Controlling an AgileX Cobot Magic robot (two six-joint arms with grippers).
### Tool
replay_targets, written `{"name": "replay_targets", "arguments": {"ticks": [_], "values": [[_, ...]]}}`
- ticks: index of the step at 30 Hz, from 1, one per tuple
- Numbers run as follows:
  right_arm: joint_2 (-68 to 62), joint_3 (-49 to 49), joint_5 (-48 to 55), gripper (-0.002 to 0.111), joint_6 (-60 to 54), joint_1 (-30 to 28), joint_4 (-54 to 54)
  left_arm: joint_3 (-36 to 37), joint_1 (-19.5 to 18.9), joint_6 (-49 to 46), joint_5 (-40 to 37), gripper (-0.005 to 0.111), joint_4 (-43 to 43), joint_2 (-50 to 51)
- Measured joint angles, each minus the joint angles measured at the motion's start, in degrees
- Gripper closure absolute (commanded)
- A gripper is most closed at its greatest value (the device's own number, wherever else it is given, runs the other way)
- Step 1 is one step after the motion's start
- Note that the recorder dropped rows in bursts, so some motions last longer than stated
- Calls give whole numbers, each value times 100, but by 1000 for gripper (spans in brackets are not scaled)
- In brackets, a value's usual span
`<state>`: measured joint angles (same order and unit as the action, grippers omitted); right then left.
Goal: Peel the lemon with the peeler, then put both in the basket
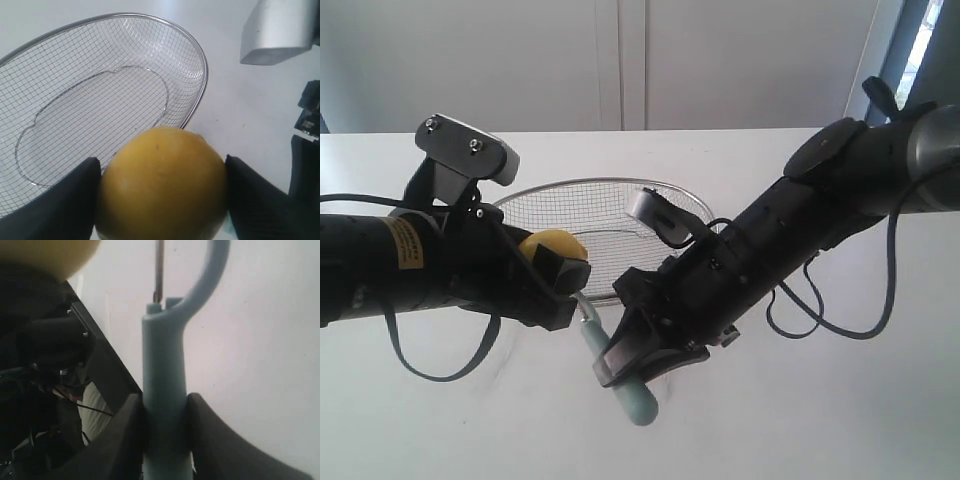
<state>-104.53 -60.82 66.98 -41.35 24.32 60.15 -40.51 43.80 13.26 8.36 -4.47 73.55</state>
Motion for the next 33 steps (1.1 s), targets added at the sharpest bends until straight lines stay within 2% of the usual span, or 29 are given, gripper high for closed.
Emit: {"name": "replay_targets", "arguments": {"ticks": [15, 33], "values": [[0, -142, 97, 108, -140, 0, 99, 0, 0, 0, 0, 107, -9, 0], [374, -142, 230, 108, -151, -583, 159, 0, 0, -10, 0, 107, -9, 0]]}}
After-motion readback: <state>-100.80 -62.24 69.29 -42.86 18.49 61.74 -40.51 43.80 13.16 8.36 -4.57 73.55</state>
